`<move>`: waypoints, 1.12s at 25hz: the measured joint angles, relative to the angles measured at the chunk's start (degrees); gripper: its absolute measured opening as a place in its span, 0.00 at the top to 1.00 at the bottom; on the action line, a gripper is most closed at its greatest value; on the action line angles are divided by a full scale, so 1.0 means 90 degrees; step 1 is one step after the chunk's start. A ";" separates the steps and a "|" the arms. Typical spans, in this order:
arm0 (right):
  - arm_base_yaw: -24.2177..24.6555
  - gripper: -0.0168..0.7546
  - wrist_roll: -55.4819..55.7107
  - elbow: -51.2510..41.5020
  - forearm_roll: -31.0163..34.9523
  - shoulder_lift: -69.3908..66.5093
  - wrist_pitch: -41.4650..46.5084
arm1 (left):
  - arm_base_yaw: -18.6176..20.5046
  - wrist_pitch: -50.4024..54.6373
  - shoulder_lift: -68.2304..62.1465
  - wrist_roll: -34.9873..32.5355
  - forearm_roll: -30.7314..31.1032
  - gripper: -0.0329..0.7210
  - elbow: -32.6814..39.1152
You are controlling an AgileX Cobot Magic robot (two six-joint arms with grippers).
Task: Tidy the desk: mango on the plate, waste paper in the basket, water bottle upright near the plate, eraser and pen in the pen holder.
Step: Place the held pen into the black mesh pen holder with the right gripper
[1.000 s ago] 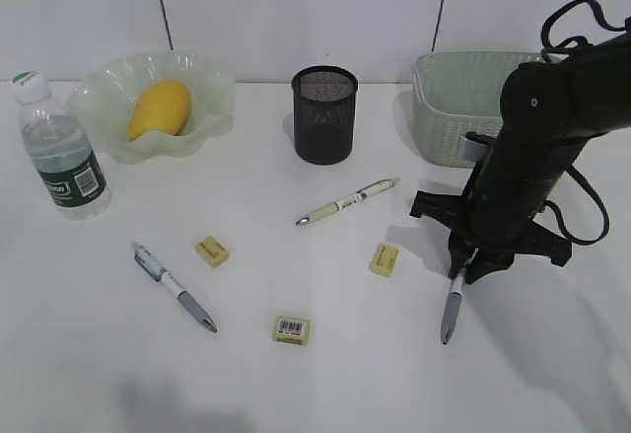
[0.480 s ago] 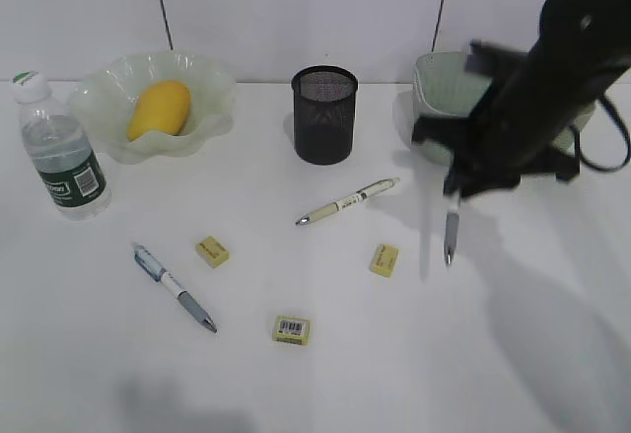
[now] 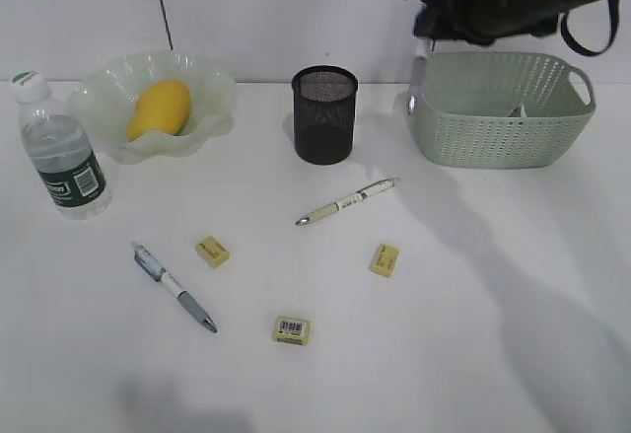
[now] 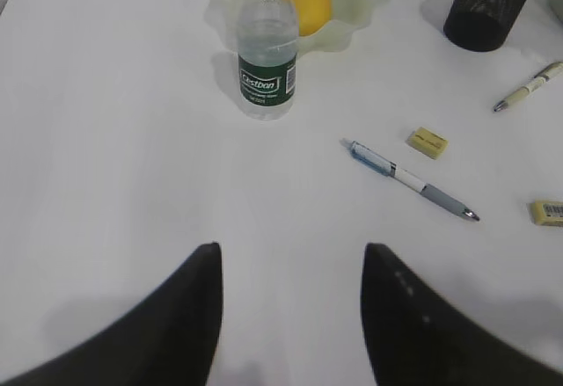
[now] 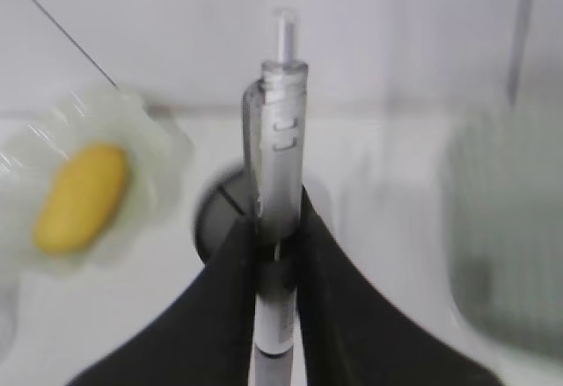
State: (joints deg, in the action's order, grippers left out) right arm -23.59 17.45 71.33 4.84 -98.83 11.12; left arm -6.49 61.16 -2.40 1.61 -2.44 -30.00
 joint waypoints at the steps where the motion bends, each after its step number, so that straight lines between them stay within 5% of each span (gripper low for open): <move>1: -0.0063 0.82 -0.0072 0.0000 -0.0056 -0.0006 -0.0312 | 0.0000 0.0000 0.0000 0.0000 0.0000 0.44 0.0000; 16: -0.0262 0.82 -0.0217 0.0068 -0.1006 -0.1341 -0.3574 | 0.0000 0.0000 0.0000 -0.0006 0.0005 0.45 0.0000; 28: -0.0453 0.81 -0.0273 0.1032 -0.1164 -0.2678 -0.3907 | 0.0000 0.0000 0.0000 -0.0006 0.0005 0.46 0.0000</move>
State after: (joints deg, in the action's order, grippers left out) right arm -27.67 14.99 80.62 -5.64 -122.93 -24.05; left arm -6.49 61.16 -2.40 1.55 -2.39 -30.00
